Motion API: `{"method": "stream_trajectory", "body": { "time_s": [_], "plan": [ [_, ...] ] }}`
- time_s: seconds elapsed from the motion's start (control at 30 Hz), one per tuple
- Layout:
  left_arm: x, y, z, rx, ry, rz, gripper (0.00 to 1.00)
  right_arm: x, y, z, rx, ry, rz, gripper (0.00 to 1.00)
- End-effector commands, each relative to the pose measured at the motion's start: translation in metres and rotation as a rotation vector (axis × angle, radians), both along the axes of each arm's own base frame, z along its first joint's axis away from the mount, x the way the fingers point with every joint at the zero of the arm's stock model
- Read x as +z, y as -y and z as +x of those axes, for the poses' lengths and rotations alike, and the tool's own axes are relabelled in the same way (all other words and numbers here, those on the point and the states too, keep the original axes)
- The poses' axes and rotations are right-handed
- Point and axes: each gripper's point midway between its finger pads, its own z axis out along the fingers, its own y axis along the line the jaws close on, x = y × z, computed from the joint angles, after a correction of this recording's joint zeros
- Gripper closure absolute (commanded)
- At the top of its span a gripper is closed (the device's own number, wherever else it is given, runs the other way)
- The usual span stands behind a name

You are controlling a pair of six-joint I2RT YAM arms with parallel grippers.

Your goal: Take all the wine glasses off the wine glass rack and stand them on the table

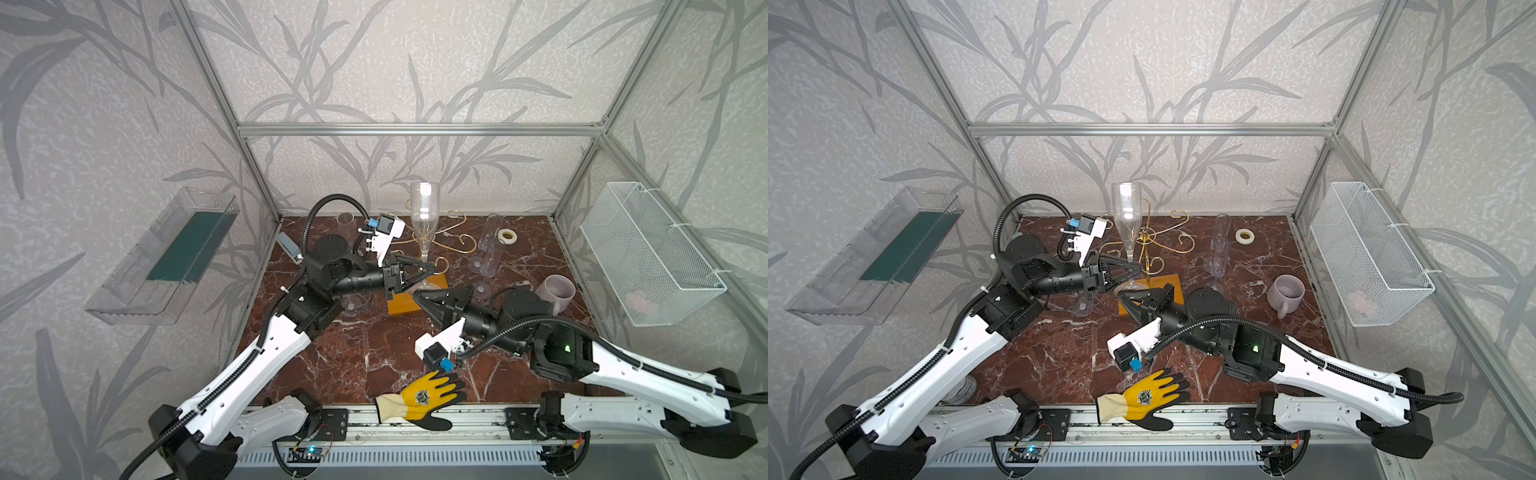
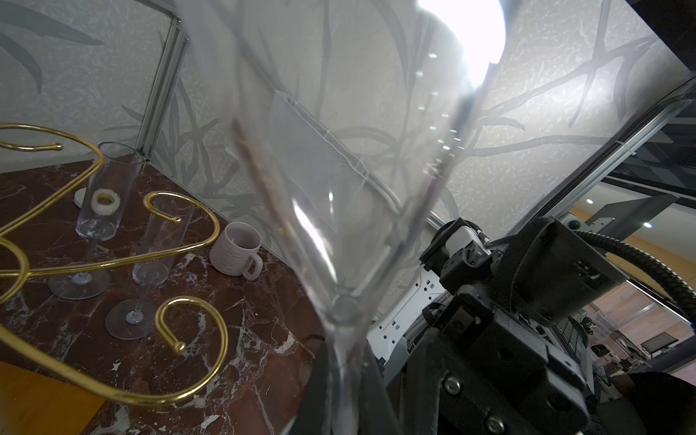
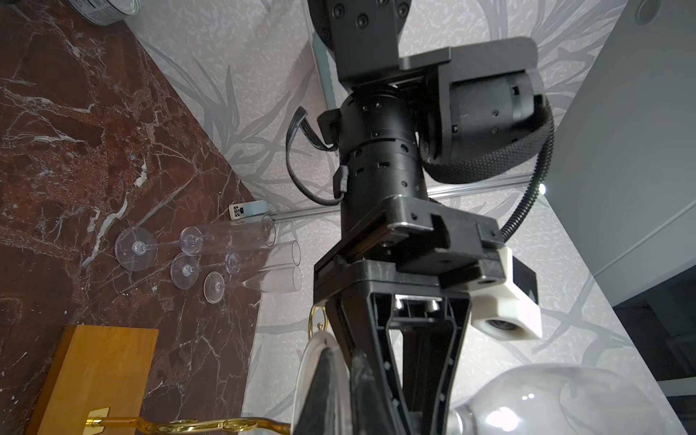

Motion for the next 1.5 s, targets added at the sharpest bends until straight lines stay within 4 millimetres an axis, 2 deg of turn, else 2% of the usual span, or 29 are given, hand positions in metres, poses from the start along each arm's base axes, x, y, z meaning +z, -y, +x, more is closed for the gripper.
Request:
{"method": "stream_trajectory", "body": {
  "time_s": [0.0, 0.03, 0.07, 0.1, 0.17, 0.2, 0.23, 0.27, 0.6, 0.9, 1.03, 1.2, 1.33, 1.47],
  "plan": [
    [0.022, -0.004, -0.008, -0.004, 0.048, -0.047, 1.0, 0.006, -0.003, -0.001, -0.003, 0.041, 0.015, 1.0],
    [0.021, -0.005, -0.008, -0.001, 0.05, -0.047, 1.0, 0.007, -0.003, -0.001, -0.003, 0.044, 0.016, 1.0],
    [0.022, -0.005, -0.008, 0.003, 0.053, -0.047, 1.0, 0.006, -0.003, -0.001, -0.004, 0.047, 0.017, 0.92],
    [0.021, -0.005, -0.007, 0.009, 0.054, -0.046, 1.0, 0.006, -0.003, 0.0, -0.006, 0.05, 0.022, 0.78],
    [0.021, -0.007, -0.007, 0.019, 0.063, -0.047, 1.0, 0.004, -0.005, 0.001, -0.011, 0.053, 0.018, 0.42],
    [0.02, -0.007, -0.007, 0.023, 0.065, -0.046, 1.0, 0.002, -0.005, 0.001, -0.011, 0.054, 0.015, 0.31],
    [0.021, -0.008, -0.007, 0.026, 0.069, -0.047, 1.0, 0.004, -0.006, 0.002, -0.013, 0.056, 0.025, 0.08],
    [0.021, -0.008, -0.007, 0.028, 0.068, -0.046, 1.0, 0.004, -0.006, 0.002, -0.012, 0.06, 0.035, 0.01],
    [0.018, -0.016, -0.003, 0.105, 0.112, -0.033, 1.0, 0.034, 0.003, -0.01, 0.035, 0.019, 0.184, 0.01],
    [0.015, -0.035, 0.005, 0.251, 0.217, -0.017, 1.0, 0.055, 0.02, -0.009, 0.003, -0.099, 0.306, 0.01],
    [0.017, -0.041, 0.001, 0.269, 0.284, 0.002, 1.0, 0.072, 0.031, 0.005, -0.082, -0.249, 0.411, 0.01],
    [0.017, -0.049, -0.003, 0.302, 0.372, 0.053, 1.0, 0.08, 0.036, 0.013, -0.135, -0.308, 0.459, 0.01],
    [0.017, -0.054, -0.001, 0.335, 0.412, 0.09, 1.0, 0.095, 0.049, 0.033, -0.262, -0.402, 0.579, 0.01],
    [0.019, -0.056, -0.001, 0.349, 0.447, 0.101, 1.0, 0.112, 0.061, 0.035, -0.22, -0.563, 0.713, 0.01]
  ]
}}
